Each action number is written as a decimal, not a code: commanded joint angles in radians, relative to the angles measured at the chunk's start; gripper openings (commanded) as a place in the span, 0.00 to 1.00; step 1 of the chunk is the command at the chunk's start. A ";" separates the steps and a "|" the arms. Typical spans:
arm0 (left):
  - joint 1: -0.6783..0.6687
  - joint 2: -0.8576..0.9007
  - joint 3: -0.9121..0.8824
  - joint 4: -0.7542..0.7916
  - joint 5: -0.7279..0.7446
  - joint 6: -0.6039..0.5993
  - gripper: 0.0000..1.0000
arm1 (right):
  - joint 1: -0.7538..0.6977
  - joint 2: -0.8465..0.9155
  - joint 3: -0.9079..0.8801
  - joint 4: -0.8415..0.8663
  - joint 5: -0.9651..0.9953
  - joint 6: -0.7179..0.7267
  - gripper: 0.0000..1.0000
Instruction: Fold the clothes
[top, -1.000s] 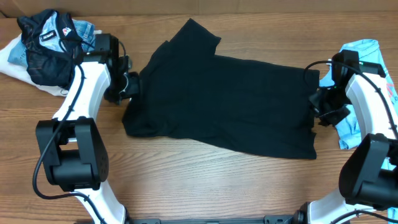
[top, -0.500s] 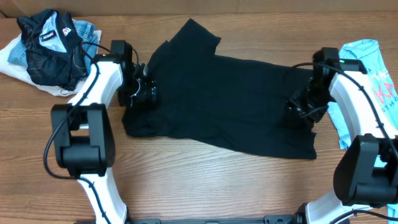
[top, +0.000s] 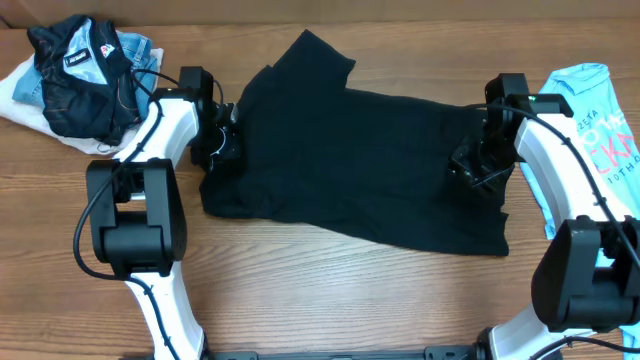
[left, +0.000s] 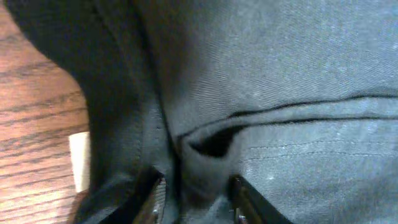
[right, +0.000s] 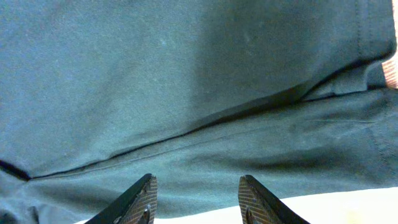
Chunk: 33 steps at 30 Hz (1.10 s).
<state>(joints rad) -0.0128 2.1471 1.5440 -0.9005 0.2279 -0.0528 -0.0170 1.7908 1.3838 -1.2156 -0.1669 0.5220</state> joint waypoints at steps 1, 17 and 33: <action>0.002 0.038 0.005 0.011 -0.034 -0.006 0.34 | 0.006 -0.005 0.010 0.004 0.024 -0.006 0.47; 0.003 0.037 0.079 -0.045 -0.108 -0.007 0.11 | 0.006 -0.004 -0.039 0.040 0.035 -0.006 0.47; 0.003 0.036 0.206 -0.140 -0.105 -0.008 0.04 | 0.006 -0.004 -0.039 0.041 0.035 -0.006 0.47</action>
<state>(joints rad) -0.0128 2.1727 1.6711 -1.0172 0.1368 -0.0525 -0.0170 1.7908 1.3483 -1.1786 -0.1413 0.5220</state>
